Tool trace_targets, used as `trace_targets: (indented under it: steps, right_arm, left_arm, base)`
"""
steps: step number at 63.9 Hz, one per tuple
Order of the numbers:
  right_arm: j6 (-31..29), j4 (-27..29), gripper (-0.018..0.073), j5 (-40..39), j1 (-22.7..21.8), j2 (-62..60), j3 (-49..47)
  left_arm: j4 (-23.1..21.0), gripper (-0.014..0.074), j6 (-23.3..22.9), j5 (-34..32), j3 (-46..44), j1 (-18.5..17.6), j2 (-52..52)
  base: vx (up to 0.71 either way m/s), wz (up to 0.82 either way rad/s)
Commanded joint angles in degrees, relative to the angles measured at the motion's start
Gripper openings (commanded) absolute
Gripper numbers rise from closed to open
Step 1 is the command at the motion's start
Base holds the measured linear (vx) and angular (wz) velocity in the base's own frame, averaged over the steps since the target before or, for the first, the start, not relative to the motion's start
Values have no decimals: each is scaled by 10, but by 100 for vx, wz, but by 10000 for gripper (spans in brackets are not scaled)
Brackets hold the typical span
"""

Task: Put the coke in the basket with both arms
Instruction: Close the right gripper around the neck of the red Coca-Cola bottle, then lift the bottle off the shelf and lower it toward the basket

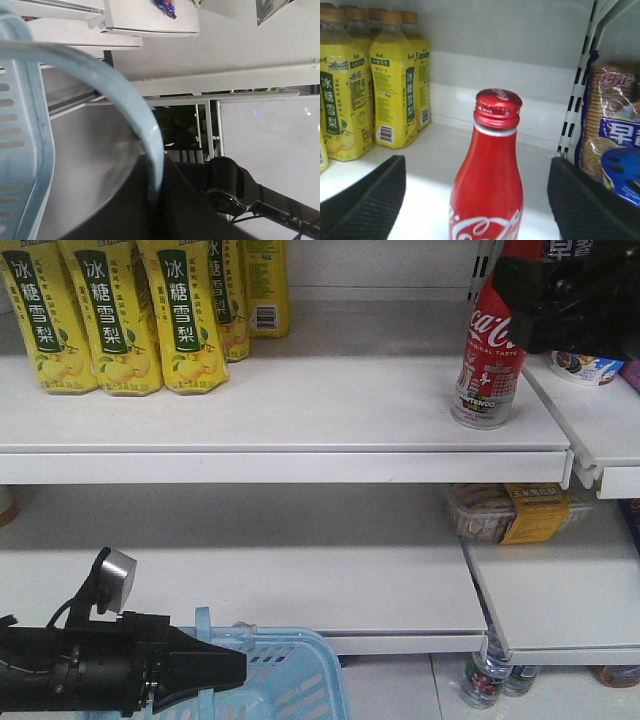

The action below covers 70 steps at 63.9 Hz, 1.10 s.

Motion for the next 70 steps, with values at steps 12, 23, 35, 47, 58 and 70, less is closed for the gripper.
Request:
trace_targets:
  steps: [12,23,35,47,58,70]
  right_arm:
    - [-3,-1,563,-67,-2,44,-53]
    - [-2,3,548,-77,-2,80,-76]
    - [-2,32,319,-81,-2,91,-84]
    - [-3,41,-16,-57,-1,83,-84]
    - [-3,41,-9,-31,0,51,-84]
    - [-5,41,-7,6,0,-11,-84]
  left_arm:
    - [-55,-6,2,49,-7,-2,-19]
    - [-55,-6,2,49,-7,-2,-19]
    - [-55,-6,2,49,-7,-2,-19]
    - [-55,-6,2,49,-7,-2,-19]
    - [-56,-6,2,49,-7,-2,-19]
    - [-56,-6,2,49,-7,-2,-19]
  base:
    - [0,0]
    - [0,0]
    - [0,0]
    - [0,0]
    - [0,0]
    - [0,0]
